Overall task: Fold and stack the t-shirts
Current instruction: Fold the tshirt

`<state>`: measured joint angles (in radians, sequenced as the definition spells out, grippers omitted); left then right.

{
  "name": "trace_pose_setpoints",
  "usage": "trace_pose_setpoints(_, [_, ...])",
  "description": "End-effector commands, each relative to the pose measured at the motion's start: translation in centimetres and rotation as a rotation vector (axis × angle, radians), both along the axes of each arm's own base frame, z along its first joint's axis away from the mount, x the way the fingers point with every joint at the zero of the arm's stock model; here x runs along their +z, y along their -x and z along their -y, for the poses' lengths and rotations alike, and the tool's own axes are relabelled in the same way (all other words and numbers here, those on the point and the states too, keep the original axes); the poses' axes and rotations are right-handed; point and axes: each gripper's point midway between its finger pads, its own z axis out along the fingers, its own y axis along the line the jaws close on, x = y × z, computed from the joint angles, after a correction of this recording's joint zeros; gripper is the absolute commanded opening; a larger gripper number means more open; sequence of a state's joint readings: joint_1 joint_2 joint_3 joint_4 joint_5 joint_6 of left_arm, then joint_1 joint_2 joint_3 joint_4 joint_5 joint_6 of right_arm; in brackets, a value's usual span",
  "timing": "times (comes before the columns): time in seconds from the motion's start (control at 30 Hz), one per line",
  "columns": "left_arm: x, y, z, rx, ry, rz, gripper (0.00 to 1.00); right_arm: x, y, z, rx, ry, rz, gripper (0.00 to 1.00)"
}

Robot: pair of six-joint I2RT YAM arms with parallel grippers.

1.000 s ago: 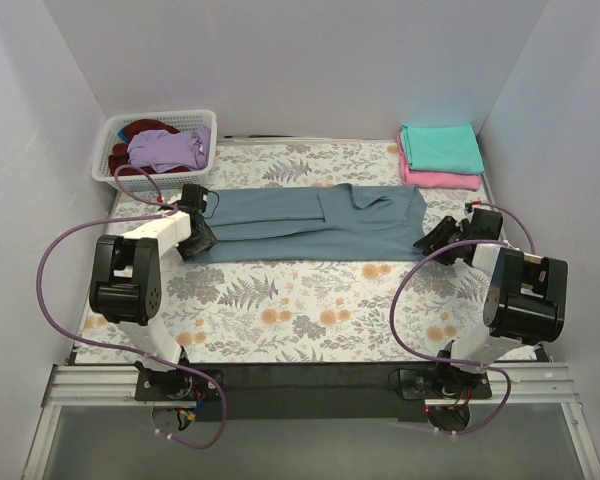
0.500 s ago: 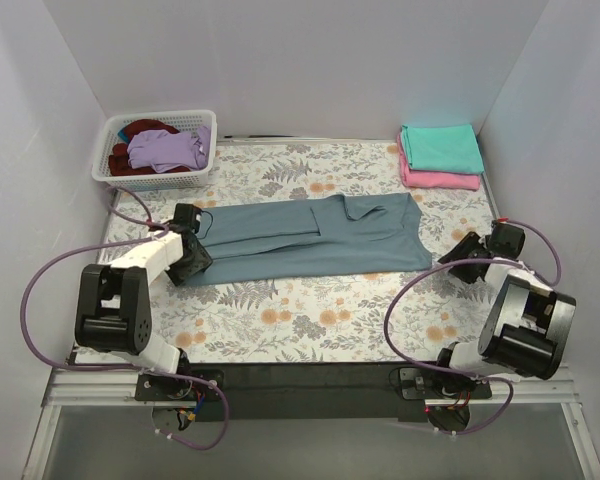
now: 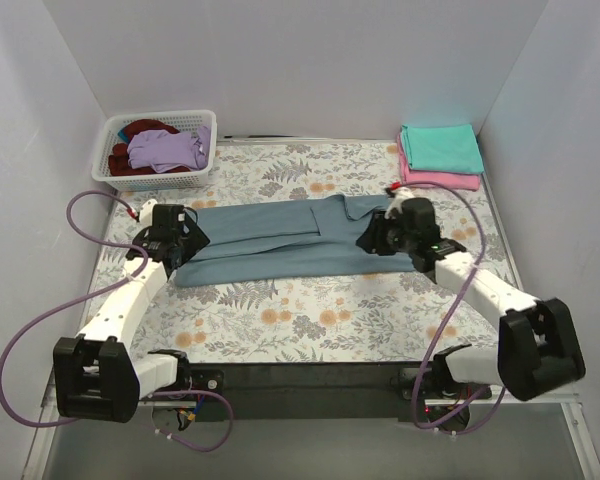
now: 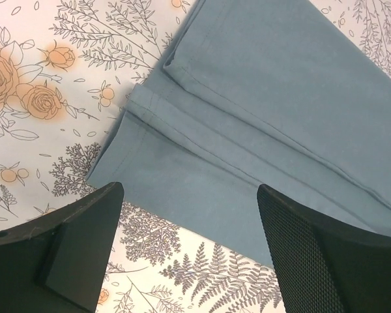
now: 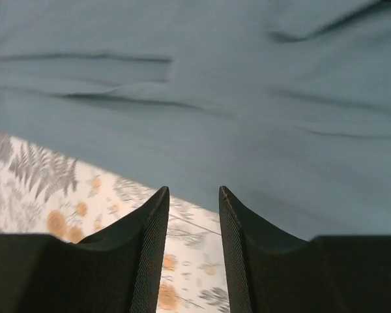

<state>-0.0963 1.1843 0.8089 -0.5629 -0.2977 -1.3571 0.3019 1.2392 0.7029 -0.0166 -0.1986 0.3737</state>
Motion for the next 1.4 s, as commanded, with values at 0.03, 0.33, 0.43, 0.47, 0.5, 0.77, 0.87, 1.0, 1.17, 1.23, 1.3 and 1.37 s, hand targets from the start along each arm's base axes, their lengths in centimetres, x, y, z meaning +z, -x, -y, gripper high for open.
trace_pose_setpoints(0.03, [0.4,-0.5,0.2,-0.048,-0.008,0.070,0.84,1.2,0.3,-9.9,0.233,-0.035,0.049,0.42])
trace_pose_setpoints(0.33, [0.5,-0.9,3.3,-0.252,0.062,0.089,0.79,-2.5,1.8,-21.4,0.465,0.008,-0.007,0.36])
trace_pose_setpoints(0.43, [0.6,-0.9,2.9,-0.240,0.045,0.097,0.80,-3.2,1.0,-22.9,0.476,0.019,-0.003,0.36])
trace_pose_setpoints(0.47, [0.5,-0.9,2.9,-0.239,0.048,0.096,0.80,-4.1,0.8,-23.1,0.478,0.028,-0.019,0.35])
trace_pose_setpoints(0.5, [0.6,-0.9,3.0,-0.243,0.054,0.097,0.80,-3.8,0.4,-23.6,0.478,0.024,-0.011,0.35])
trace_pose_setpoints(0.77, [0.2,-1.0,3.4,-0.255,0.068,0.084,0.80,-5.6,-2.1,-24.9,0.466,0.067,-0.006,0.35])
trace_pose_setpoints(0.87, [0.2,-0.9,3.5,-0.259,0.071,0.080,0.81,-5.8,-3.6,-25.0,0.451,0.071,-0.006,0.35])
trace_pose_setpoints(1.0, [-0.2,-0.9,3.6,-0.263,0.076,0.067,0.80,-6.1,-5.8,-24.8,0.415,0.073,-0.001,0.36])
trace_pose_setpoints(1.17, [-0.5,-0.9,3.6,-0.266,0.079,0.056,0.80,-5.4,-8.6,-24.5,0.379,0.034,-0.001,0.38])
trace_pose_setpoints(1.23, [-0.8,-0.8,3.6,-0.266,0.079,0.046,0.80,-4.9,-9.1,-24.3,0.381,0.020,-0.002,0.40])
trace_pose_setpoints(1.3, [-0.9,-0.8,3.6,-0.265,0.078,0.043,0.80,-3.3,-8.9,-24.3,0.408,0.002,0.014,0.41])
trace_pose_setpoints(1.37, [-1.0,-0.8,3.6,-0.266,0.079,0.037,0.80,-1.1,-9.1,-23.4,0.396,-0.003,0.049,0.42])
